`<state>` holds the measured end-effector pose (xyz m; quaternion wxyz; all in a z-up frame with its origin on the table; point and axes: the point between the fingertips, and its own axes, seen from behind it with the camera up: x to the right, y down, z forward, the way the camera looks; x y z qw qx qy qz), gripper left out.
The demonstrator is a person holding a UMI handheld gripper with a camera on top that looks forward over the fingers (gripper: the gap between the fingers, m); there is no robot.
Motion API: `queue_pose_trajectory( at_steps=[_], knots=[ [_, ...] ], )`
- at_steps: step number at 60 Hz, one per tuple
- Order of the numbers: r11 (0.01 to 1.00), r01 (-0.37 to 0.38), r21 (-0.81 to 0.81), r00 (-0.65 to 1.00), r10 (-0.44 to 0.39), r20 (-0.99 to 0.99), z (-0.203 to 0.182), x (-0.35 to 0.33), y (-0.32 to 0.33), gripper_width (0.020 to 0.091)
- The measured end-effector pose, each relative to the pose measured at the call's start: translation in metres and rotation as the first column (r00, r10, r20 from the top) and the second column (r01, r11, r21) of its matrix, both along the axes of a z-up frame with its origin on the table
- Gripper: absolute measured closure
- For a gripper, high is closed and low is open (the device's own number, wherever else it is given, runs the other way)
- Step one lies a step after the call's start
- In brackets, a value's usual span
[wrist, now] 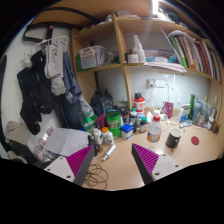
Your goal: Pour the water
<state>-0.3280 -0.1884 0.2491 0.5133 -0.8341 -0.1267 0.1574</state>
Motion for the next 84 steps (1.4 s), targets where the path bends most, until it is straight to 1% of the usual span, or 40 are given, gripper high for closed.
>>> queue_pose_trajectory(
  at_steps=[16,25,30,34,39,49,61,66,68,71,74,76,78,83,84],
  knots=[
    [1.000,0.011,-0.001,1.000,-0.011,0.004,-0.013,-0.012,0.000,0.0267],
    [0.999,0.031,0.017,0.999,-0.032,0.039,-0.025,0.015,0.017,0.0272],
    [0.998,0.062,0.024,0.997,-0.063,0.046,-0.037,0.041,0.038,0.0270],
    [0.995,0.098,0.022,0.994,-0.099,0.045,-0.051,0.065,0.060,0.0268],
    [0.993,0.118,0.016,0.993,-0.119,0.026,-0.072,0.089,0.085,0.0269],
    [0.993,0.115,0.032,0.992,-0.117,0.048,-0.118,0.117,0.135,0.0269],
    [0.992,0.101,0.073,0.994,-0.104,0.044,-0.165,0.116,0.201,0.0278],
    [0.993,0.063,0.101,0.998,-0.066,0.023,-0.177,0.106,0.225,0.0287],
    [0.990,0.053,0.132,0.998,-0.057,0.031,-0.178,0.103,0.233,0.0309],
    [0.983,0.038,0.179,0.997,-0.050,0.061,-0.180,0.102,0.247,0.0378],
    [0.979,0.016,0.204,0.997,-0.031,0.072,-0.184,0.097,0.257,0.0552],
    [0.975,0.009,0.221,0.998,-0.022,0.056,-0.183,0.095,0.261,0.0550],
    [0.974,0.005,0.225,0.999,-0.015,0.043,-0.184,0.091,0.264,0.0574],
    [0.974,0.001,0.228,1.000,-0.004,0.012,-0.185,0.088,0.270,0.0590],
    [0.974,-0.001,0.226,1.000,-0.002,0.010,-0.185,0.087,0.271,0.0603]
  ],
)
